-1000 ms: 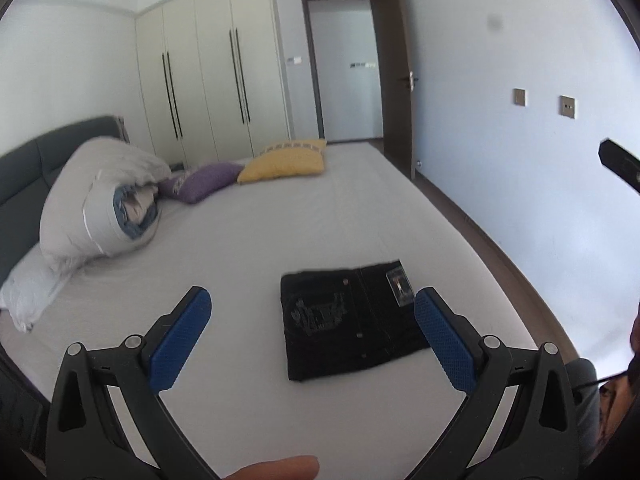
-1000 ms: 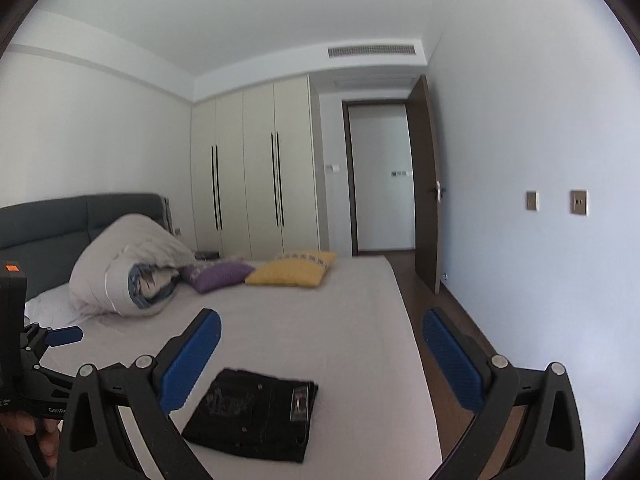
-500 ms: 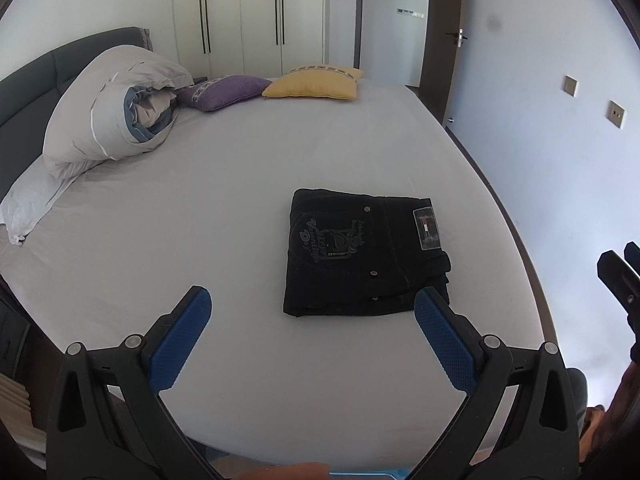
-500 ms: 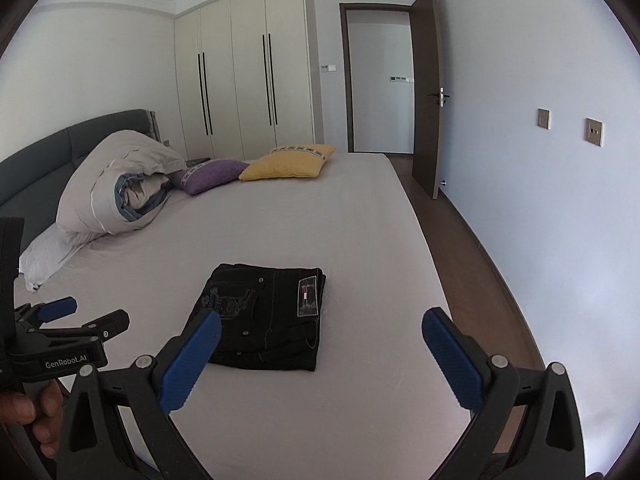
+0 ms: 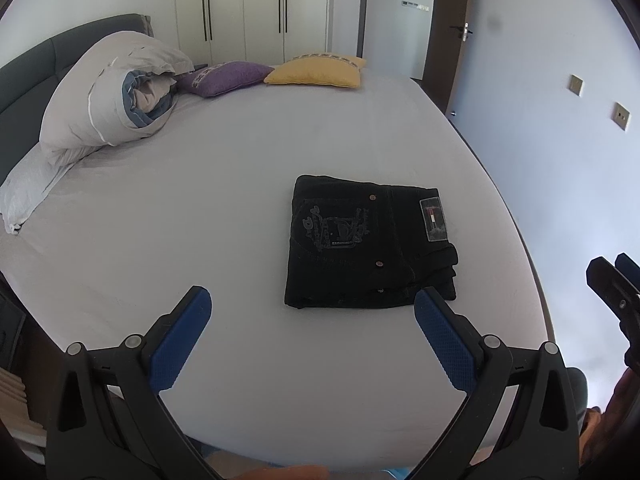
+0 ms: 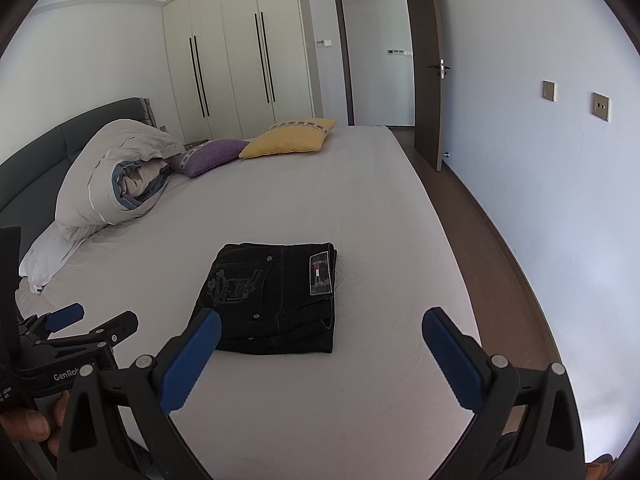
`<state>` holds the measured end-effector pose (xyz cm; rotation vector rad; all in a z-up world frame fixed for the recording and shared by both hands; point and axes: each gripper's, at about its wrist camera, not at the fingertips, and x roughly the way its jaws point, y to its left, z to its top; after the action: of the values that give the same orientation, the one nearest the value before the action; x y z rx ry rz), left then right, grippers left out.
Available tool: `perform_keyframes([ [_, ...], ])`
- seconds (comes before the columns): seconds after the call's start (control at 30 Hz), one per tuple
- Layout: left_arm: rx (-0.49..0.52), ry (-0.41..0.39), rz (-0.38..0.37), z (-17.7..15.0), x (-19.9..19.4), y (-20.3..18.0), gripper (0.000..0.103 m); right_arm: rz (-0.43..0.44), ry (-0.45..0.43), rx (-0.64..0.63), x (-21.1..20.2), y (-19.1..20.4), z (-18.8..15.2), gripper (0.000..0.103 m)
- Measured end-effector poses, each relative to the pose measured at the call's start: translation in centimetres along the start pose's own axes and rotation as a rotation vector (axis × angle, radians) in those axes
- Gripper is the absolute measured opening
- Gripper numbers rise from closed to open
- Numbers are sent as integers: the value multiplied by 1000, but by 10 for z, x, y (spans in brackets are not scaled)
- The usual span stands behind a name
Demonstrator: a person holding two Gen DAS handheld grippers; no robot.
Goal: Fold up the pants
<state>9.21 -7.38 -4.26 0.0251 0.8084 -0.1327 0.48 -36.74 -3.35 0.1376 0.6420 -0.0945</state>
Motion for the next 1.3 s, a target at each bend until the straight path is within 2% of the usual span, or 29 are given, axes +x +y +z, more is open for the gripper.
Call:
perform_keyframes([
  [1.3,-4,38,-38,-11,11,-4,103,6,50,-13,3,9,-9,103],
])
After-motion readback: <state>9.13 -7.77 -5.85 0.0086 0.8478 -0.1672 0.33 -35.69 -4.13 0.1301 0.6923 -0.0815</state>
